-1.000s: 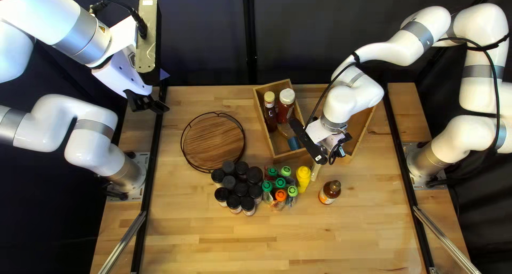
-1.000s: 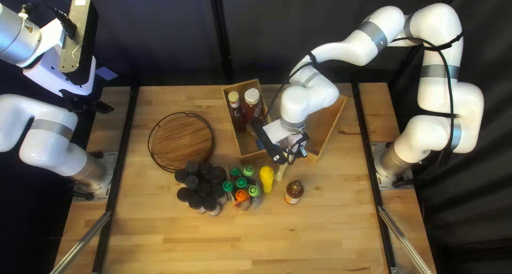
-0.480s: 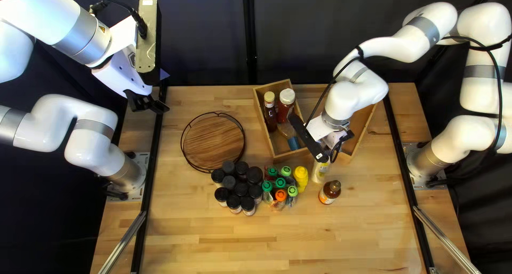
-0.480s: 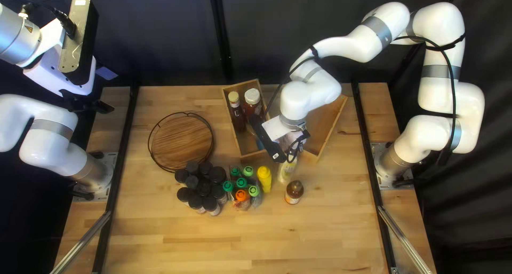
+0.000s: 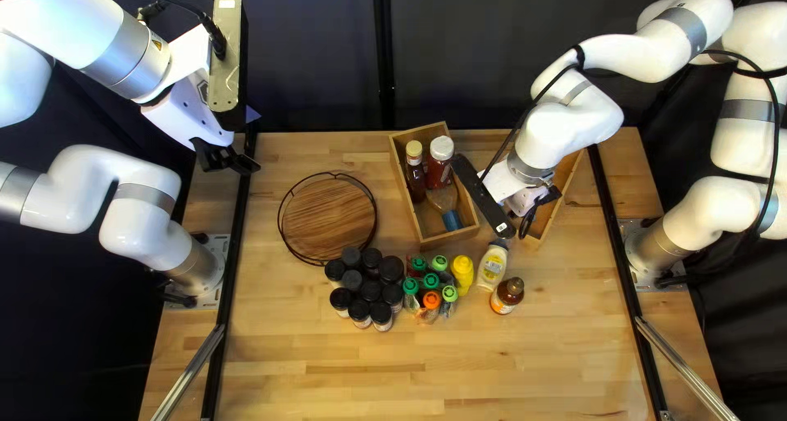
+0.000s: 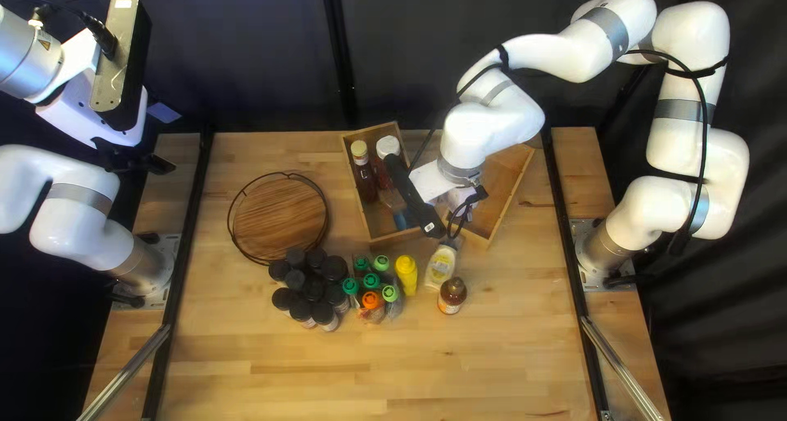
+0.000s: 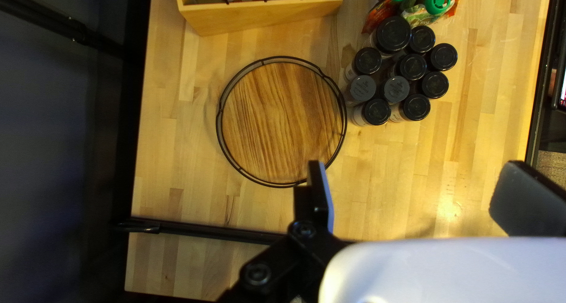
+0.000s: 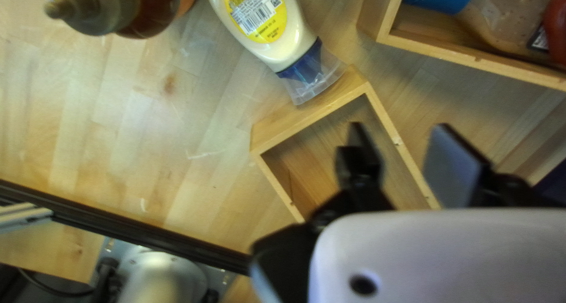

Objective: Separate condiments, baby food and spices and place it in 3 different racks/containers

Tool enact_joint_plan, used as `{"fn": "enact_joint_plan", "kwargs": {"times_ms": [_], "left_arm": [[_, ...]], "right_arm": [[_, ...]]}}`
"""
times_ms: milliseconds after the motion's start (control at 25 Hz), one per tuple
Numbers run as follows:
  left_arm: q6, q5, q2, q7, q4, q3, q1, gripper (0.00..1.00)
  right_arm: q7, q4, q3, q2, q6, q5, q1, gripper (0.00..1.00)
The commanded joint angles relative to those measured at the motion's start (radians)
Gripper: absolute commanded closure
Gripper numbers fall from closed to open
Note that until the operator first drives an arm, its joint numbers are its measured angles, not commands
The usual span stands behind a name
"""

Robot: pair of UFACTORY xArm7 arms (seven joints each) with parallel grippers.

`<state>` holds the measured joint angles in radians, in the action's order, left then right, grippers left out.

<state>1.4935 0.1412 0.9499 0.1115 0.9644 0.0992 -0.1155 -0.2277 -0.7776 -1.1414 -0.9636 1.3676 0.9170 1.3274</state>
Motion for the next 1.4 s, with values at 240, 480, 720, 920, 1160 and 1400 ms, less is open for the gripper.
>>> {"fn": "enact_joint_plan", "kwargs": {"times_ms": [240, 480, 720, 920, 1160, 1400], "left_arm": [[0.000, 0.000, 0.000, 0.000, 0.000, 0.000, 0.000, 0.00], [0.000, 0.000, 0.000, 0.000, 0.000, 0.000, 0.000, 0.00], [0.000, 0.000, 0.000, 0.000, 0.000, 0.000, 0.000, 0.00], [0.000, 0.000, 0.000, 0.000, 0.000, 0.000, 0.000, 0.00], [0.000, 0.000, 0.000, 0.000, 0.000, 0.000, 0.000, 0.00], [0.000, 0.000, 0.000, 0.000, 0.000, 0.000, 0.000, 0.00]], "right_arm": [[-0.265, -0.064, 0.167, 0.066, -0.029, -0.125, 0.062, 0.00], [-0.532, -0.164, 0.202, 0.270, -0.032, -0.213, 0.155, 0.00], [-0.831, -0.125, 0.278, 0.396, -0.036, -0.272, 0.168, 0.00], [-0.963, -0.059, 0.294, 0.413, -0.064, -0.287, 0.158, 0.00], [-1.000, 0.019, 0.219, 0.428, -0.166, -0.273, 0.139, 0.00], [-0.971, 0.074, 0.103, 0.461, -0.298, -0.243, 0.140, 0.00]]}}
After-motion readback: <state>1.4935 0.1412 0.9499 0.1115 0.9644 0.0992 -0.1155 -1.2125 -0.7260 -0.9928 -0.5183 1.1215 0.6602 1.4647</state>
